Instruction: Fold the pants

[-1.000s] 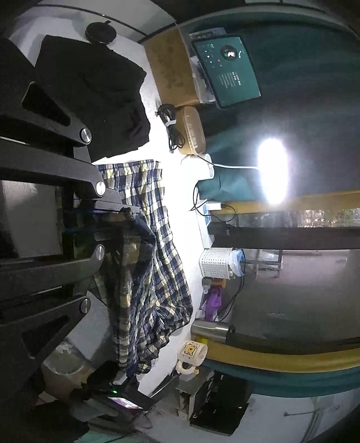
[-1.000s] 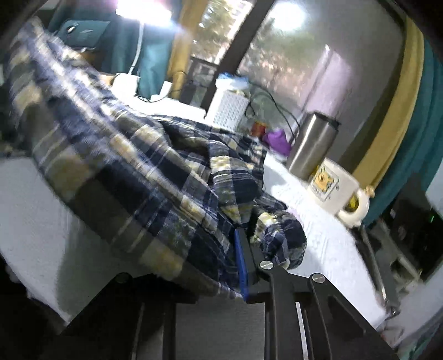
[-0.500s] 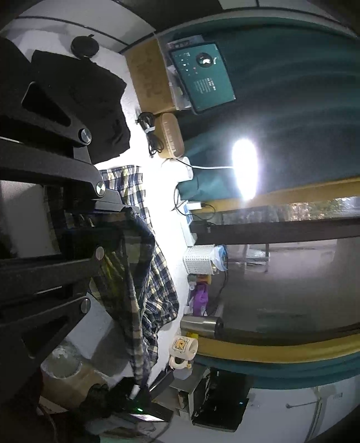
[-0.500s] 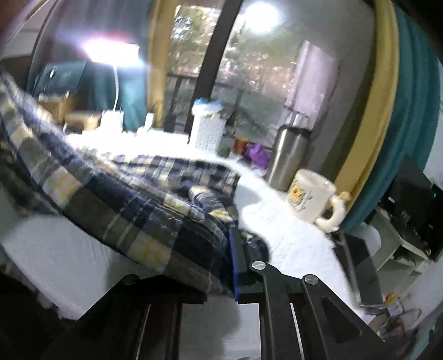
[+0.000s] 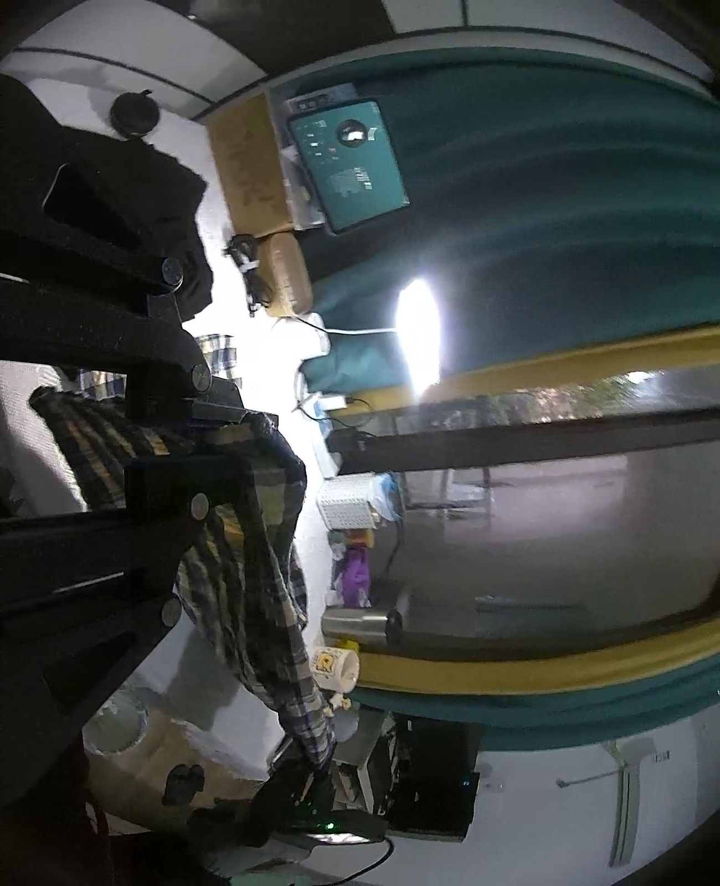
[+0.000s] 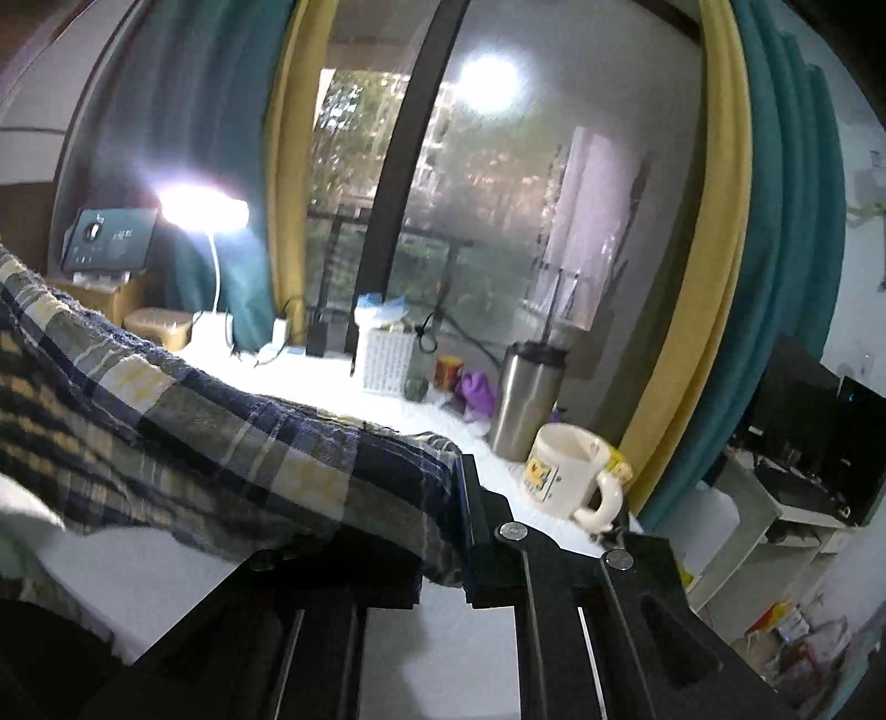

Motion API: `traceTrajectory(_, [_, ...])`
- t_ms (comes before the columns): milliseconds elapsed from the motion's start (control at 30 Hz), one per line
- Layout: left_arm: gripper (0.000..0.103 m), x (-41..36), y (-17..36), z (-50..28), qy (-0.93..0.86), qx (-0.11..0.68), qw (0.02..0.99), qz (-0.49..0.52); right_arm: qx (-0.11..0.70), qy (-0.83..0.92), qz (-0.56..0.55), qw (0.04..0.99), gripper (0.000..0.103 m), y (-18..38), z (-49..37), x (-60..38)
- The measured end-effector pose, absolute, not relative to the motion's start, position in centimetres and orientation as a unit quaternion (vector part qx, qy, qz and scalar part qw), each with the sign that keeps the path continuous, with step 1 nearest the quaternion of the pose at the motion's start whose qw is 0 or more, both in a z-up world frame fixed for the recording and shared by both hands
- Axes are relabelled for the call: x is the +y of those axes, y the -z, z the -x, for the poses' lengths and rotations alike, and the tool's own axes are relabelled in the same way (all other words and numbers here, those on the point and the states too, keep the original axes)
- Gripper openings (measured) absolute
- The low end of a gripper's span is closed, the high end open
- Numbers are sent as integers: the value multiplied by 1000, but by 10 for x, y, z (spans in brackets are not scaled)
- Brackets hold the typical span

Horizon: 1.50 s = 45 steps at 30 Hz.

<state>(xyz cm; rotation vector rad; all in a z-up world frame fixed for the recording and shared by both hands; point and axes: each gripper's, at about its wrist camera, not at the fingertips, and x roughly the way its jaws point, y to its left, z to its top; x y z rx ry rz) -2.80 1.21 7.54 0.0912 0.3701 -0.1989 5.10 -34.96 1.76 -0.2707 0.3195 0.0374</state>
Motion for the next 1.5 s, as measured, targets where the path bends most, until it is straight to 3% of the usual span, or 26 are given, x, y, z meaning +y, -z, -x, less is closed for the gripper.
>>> traceTrajectory(433, [6, 9, -99, 59, 126, 153, 979, -57, 96, 4, 117, 989, 9, -48, -12, -359])
traceTrajectory(867, [6, 28, -70, 5, 167, 201, 965, -10, 129, -9, 100, 987, 9, -35, -49, -350])
traceTrajectory(1500, [6, 47, -54, -93, 129, 234, 963, -17, 194, -4, 84, 977, 9, -32, -138, -342])
